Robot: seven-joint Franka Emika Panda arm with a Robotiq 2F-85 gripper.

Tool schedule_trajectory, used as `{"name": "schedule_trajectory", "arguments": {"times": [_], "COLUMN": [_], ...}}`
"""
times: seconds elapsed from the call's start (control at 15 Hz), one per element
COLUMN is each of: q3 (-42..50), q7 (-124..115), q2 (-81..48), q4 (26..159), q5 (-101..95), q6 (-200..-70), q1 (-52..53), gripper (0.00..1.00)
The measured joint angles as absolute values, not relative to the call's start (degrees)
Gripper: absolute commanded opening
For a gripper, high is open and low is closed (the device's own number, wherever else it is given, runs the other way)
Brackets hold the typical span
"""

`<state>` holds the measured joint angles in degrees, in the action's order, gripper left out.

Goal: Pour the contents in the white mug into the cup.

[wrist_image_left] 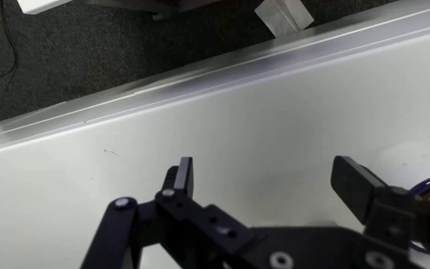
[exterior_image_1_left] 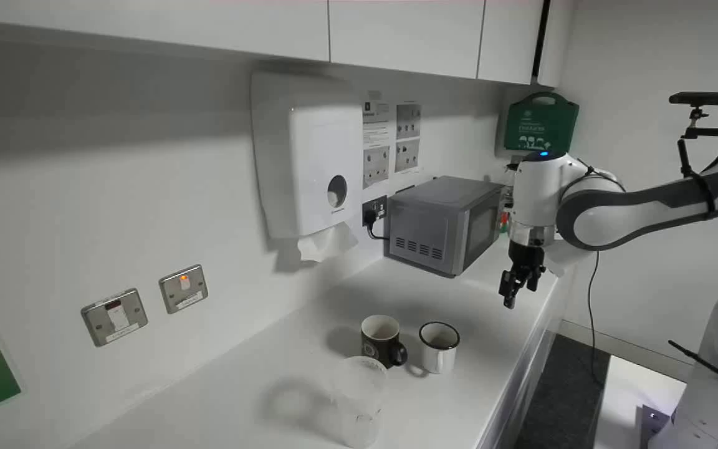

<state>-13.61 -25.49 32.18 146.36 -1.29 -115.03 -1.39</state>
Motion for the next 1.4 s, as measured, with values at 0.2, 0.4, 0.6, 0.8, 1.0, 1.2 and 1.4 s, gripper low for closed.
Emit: {"name": "schedule_trajectory", "arguments": {"times": [0.2, 0.4, 0.6, 0.8, 1.0, 1.2, 1.4], "q3": [-13.61, -13.61, -13.65, -14.64, -17.66, -19.91, -20.07], "q7": [-25.49, -25.49, -25.5, -25.5, -25.49, -25.26, -24.46], "q2": [32.18, 32.18, 32.18, 31.94, 30.2, 27.24, 23.66], "q4": [146.36, 146.36, 146.36, 146.36, 146.2, 144.93, 142.58], "q5": [-1.29, -1.29, -1.29, -1.03, -1.16, -1.91, -3.29], "q6": [-115.03, -115.03, -115.03, -117.12, -123.42, -129.61, -133.36], "q1": [-1.39, -1.39, -1.25, 0.84, 4.21, 6.23, 6.43], "gripper": [1.0, 1.0, 1.0, 1.0, 1.0, 1.0, 1.0]}}
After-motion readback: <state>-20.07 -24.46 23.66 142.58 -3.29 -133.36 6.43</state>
